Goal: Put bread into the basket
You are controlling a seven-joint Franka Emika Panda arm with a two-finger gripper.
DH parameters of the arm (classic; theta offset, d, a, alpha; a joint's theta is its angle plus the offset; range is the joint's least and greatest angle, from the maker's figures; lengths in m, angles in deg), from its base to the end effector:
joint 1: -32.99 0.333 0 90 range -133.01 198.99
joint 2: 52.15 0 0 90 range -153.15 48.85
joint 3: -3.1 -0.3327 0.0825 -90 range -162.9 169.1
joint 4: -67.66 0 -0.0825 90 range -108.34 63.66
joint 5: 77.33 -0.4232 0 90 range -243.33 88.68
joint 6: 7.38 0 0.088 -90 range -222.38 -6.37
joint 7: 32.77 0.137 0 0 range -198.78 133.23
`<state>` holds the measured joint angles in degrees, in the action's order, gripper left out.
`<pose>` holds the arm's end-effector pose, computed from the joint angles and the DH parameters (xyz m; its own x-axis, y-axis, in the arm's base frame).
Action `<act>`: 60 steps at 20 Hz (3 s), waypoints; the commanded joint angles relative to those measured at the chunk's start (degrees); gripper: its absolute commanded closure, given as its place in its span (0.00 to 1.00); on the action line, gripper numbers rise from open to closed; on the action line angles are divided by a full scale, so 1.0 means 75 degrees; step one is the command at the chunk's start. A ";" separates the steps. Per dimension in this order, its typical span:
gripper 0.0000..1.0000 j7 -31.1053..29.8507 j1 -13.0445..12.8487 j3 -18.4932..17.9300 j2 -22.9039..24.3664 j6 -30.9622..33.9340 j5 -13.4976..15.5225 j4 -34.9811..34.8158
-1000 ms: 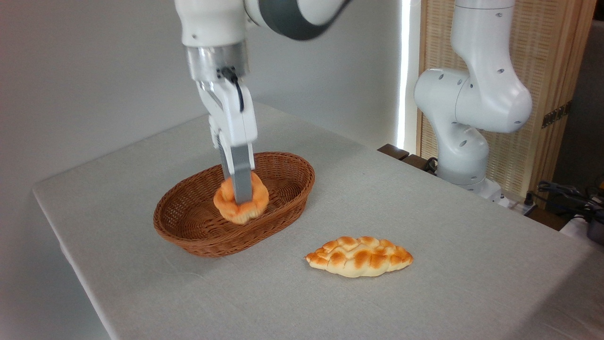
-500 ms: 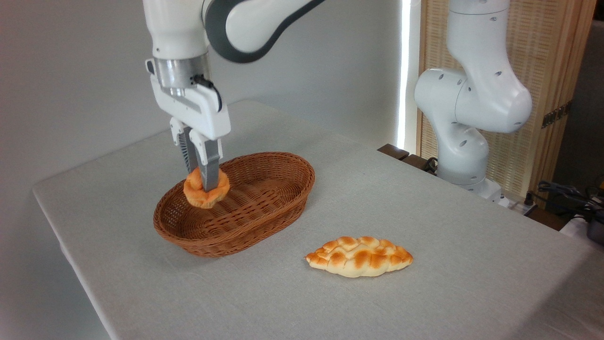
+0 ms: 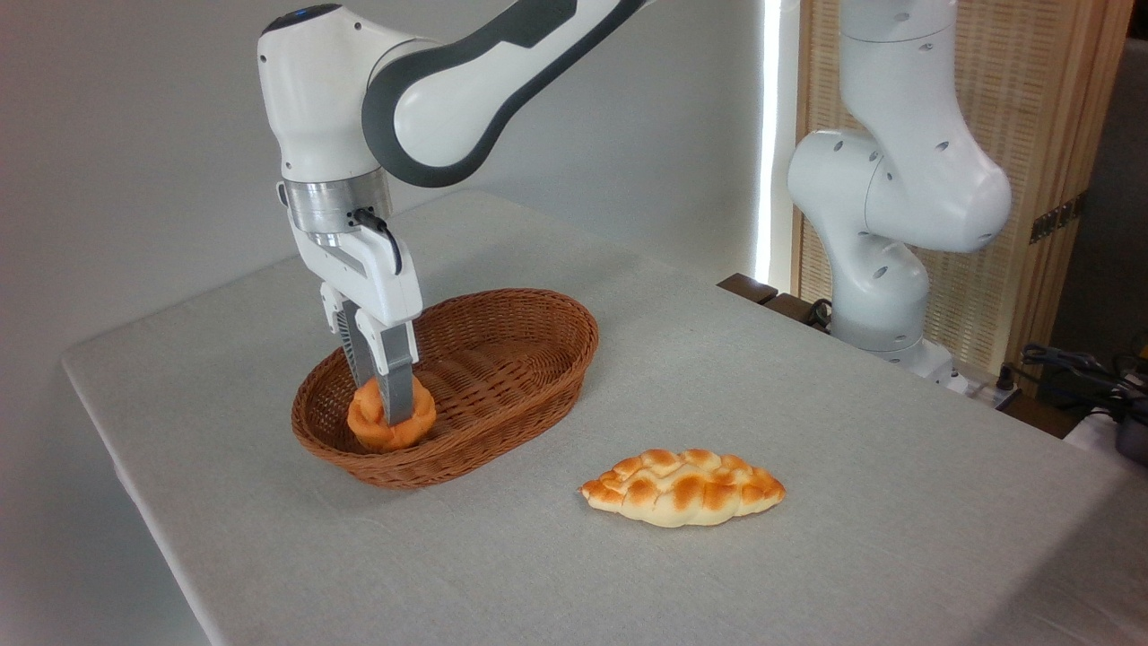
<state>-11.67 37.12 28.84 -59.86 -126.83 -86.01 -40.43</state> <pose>0.6011 -0.2179 0.4190 0.6880 -0.7244 0.0424 -0.7184 -0.6882 -0.1009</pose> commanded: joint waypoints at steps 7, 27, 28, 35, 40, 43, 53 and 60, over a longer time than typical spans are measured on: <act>0.00 -0.0178 0.0035 0.0003 0.0136 -0.0057 -0.0084 0.0092; 0.00 0.2846 0.0188 -0.2482 0.1039 0.3704 0.1802 0.2025; 0.00 0.2857 0.0188 -0.2506 0.1039 0.3821 0.1814 0.2176; 0.00 0.2834 0.0094 -0.2529 0.1144 0.3916 0.1814 0.2307; 0.00 0.2834 -0.0536 -0.3112 0.1109 0.3986 0.1779 0.2365; 0.00 0.2869 -0.0738 -0.3361 0.1098 0.3986 0.1779 0.2365; 0.00 0.2869 -0.1160 -0.3842 0.1109 0.3975 0.1709 0.2365; 0.00 0.2869 -0.0867 -0.3408 0.1098 0.3963 0.1685 0.2365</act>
<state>9.04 29.43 2.09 -51.54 -98.82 -73.51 -23.76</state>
